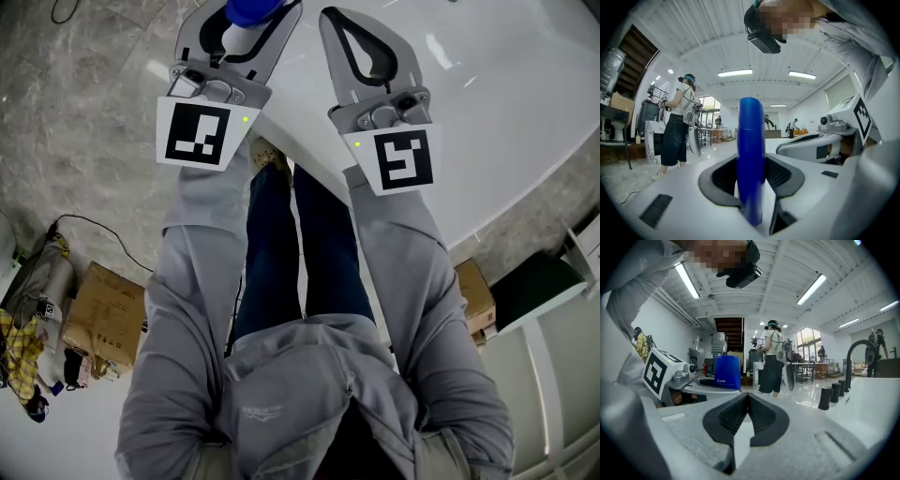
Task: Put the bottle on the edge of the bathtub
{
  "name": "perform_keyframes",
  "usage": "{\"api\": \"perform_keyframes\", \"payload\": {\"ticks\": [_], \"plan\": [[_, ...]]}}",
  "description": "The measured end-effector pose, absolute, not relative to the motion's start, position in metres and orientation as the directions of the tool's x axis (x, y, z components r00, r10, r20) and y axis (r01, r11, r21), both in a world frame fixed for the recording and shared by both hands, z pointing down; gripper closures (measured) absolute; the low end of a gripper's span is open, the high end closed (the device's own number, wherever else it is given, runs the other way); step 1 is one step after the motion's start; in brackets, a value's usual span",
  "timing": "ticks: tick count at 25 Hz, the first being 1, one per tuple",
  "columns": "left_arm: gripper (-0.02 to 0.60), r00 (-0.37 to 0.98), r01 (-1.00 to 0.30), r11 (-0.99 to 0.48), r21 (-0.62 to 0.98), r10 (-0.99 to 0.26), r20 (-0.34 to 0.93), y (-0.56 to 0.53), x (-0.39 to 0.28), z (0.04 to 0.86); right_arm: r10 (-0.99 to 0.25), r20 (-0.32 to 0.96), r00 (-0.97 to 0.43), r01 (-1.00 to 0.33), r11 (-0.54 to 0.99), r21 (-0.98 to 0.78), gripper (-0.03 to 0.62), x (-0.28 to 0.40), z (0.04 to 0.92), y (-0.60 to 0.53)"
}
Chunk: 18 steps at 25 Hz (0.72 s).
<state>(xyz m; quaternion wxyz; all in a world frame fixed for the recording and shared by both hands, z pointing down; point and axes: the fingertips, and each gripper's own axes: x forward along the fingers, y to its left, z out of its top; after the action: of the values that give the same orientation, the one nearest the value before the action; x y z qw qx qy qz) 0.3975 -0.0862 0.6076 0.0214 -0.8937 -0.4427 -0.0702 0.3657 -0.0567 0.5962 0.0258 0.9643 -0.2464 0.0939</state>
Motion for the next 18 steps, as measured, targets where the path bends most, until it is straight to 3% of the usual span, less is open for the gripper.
{"api": "perform_keyframes", "payload": {"ticks": [18], "plan": [[0.428,0.542,0.837,-0.547,0.020,0.833,0.111,-0.0781,0.3930,0.6074,-0.458,0.219,0.861,-0.468,-0.883,-0.007,0.591,0.3658,0.5991,-0.0565]]}}
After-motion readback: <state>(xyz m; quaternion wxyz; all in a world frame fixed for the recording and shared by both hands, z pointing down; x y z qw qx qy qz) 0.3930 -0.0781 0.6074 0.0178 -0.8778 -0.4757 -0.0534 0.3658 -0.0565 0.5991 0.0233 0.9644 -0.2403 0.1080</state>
